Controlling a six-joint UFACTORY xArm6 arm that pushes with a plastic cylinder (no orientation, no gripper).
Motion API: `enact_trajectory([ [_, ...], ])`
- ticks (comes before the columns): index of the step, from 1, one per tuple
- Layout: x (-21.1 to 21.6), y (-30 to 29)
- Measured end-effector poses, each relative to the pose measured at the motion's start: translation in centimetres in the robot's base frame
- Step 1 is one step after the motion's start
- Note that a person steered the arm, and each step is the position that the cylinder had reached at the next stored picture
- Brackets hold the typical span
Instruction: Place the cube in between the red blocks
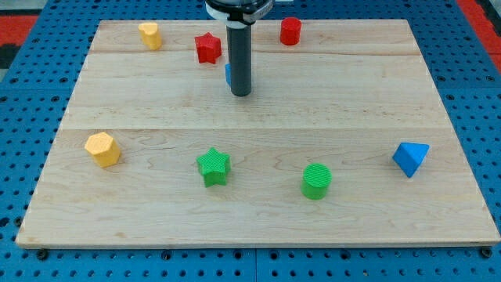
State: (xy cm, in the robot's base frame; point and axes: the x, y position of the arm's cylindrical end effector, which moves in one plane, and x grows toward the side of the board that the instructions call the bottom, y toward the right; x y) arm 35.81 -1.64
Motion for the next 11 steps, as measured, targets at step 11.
enact_trajectory([
  [11,-4.7,5.0],
])
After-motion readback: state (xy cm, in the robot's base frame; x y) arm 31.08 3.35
